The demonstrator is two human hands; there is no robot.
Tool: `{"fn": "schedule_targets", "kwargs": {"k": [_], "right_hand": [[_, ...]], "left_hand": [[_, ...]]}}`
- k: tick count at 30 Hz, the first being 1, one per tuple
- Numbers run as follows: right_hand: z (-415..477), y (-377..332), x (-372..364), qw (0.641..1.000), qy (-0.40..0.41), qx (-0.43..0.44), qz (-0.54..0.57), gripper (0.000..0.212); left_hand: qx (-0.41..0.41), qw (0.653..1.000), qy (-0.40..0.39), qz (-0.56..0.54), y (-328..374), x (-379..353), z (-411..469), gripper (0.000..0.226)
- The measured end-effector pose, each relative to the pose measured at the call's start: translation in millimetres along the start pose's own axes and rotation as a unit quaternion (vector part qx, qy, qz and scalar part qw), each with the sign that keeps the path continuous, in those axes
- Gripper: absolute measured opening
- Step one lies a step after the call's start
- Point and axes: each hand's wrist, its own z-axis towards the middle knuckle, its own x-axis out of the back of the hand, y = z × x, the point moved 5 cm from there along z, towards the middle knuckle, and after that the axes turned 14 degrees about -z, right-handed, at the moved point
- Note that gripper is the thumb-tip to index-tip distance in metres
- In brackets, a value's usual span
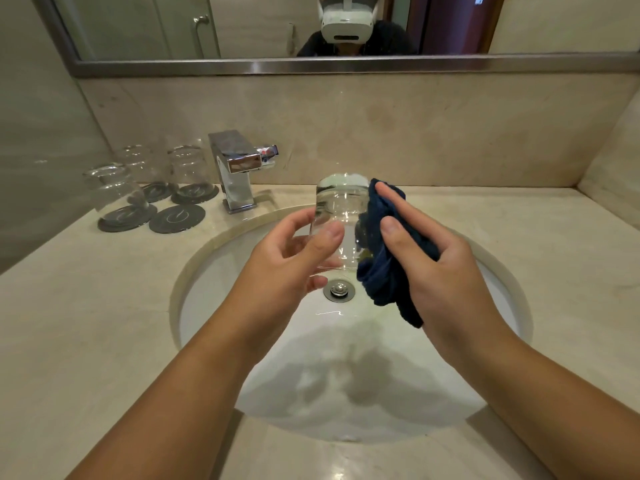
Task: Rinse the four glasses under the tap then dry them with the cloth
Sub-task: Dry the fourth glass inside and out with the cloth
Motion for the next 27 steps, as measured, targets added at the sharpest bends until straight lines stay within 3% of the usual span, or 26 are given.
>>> {"fn": "schedule_targets", "kwargs": {"k": [2,5,9,17,20,24,27], "right_hand": [[4,4,-1,0.997,-0.026,-0.035,0.061,0.035],[5,10,0,0.996,-0.031,-0.057,0.062,0.034],[5,8,3,0.999,0.011,-0.039,0.028,0.031],[-5,-8,3,0.998,0.007,0.032,-0.056,0.037],[0,-5,4,1.0,-0.008,0.019,-0.015,0.038],[7,1,1,0.99,-0.05,-0.044,0.122,0.036],[8,4,1,0.99,-0.039,-0.049,0.125,0.036]], "left_hand": [[0.023,0.999,-0.021,-0.038,-1,-1,0,0.051],[0.035,0.999,-0.04,-0.006,-2,-2,0,0.05],[-0.008,0.997,-0.019,0.069,2,-4,-1,0.044],[-0.052,0.998,0.017,0.039,4,0,-1,0.046],[-0.039,0.999,0.012,0.018,5,0,-1,0.048],[0.011,0.999,-0.025,-0.047,3,-2,-1,0.056],[0.02,0.999,-0.029,-0.018,1,-3,-1,0.066]]}}
